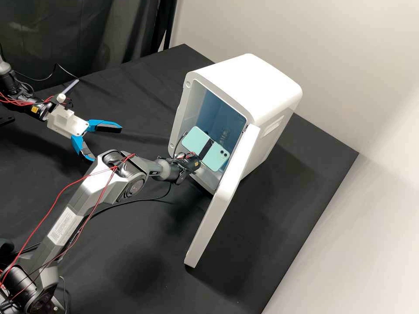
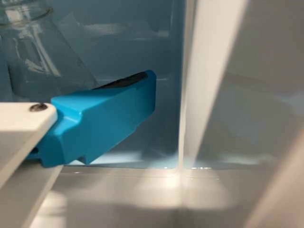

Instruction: Place the flask in the incubator

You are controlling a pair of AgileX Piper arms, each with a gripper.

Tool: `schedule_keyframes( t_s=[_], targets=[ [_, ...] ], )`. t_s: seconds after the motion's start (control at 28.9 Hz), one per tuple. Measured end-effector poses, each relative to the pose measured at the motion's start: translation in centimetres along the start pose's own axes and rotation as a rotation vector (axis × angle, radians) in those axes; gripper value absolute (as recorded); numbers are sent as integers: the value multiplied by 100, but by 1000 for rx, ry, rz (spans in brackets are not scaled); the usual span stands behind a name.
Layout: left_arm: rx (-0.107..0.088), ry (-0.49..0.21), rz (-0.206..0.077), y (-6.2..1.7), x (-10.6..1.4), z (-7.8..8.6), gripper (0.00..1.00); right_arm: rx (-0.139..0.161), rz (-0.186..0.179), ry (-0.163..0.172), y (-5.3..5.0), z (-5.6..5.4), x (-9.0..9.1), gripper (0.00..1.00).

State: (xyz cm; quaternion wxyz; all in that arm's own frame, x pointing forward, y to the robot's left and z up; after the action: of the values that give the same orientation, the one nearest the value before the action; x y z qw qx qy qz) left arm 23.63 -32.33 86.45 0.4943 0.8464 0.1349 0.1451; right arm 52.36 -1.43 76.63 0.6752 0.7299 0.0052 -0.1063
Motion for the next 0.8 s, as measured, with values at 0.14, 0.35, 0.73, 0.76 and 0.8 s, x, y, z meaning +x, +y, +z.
schedule_keyframes(
  t_s=[0.14, 0.35, 0.73, 0.76, 0.8],
  targets=[
    [0, 0, 0, 0, 0, 0, 100, 0, -1, -4, -6, 22, -7, 100],
    [0, 0, 0, 0, 0, 0, 100, 5, -15, -25, -59, 113, -56, 100],
    [0, 0, 0, 0, 0, 0, 100, -10, -1, 7, -21, 64, -203, 100],
    [0, 0, 0, 0, 0, 0, 100, -10, 1, 4, -7, 77, -210, 100],
    [0, 0, 0, 0, 0, 0, 100, -9, 0, -1, -12, 100, -218, 100]
  ],
)
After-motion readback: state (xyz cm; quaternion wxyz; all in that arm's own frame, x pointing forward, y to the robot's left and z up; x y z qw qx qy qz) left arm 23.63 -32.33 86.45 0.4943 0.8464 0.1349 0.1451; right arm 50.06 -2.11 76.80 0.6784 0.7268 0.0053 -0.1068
